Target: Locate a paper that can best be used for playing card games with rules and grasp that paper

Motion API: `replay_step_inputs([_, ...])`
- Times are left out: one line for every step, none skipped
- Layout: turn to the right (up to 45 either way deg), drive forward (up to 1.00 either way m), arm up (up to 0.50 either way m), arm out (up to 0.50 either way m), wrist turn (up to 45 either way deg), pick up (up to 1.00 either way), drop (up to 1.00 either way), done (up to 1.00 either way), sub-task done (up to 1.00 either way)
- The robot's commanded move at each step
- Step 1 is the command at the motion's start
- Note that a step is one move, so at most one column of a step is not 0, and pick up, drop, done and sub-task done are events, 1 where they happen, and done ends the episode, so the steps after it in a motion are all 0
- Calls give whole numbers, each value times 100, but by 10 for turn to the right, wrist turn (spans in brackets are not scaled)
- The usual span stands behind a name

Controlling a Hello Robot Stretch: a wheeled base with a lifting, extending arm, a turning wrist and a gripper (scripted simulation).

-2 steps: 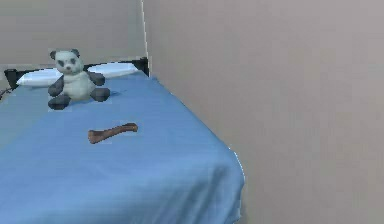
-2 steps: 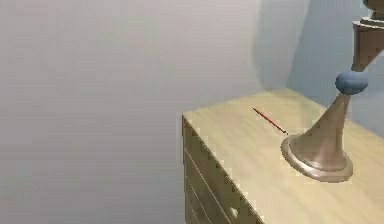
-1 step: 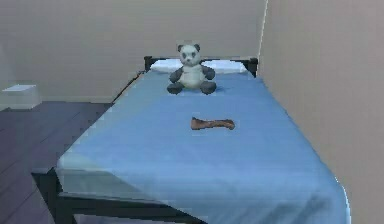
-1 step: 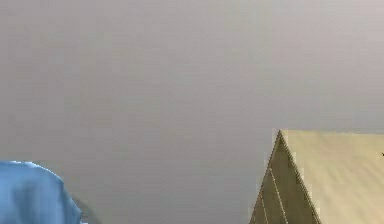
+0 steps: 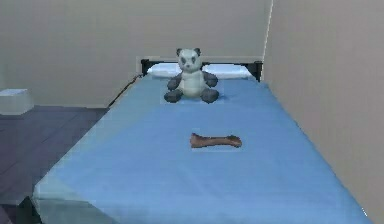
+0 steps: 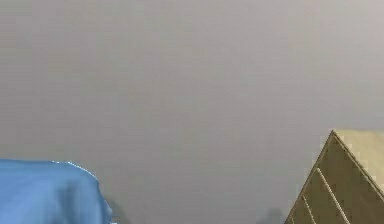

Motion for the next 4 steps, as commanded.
replay_step_inputs([-450, 0, 0, 0, 0, 0, 0, 0, 0])
replay_step_inputs([-330, 0, 0, 0, 0, 0, 0, 0, 0])
replay_step_inputs([0, 10, 0, 0, 0, 0, 0, 0, 0])
replay_step_inputs([-450, 0, 0, 0, 0, 0, 0, 0, 0])
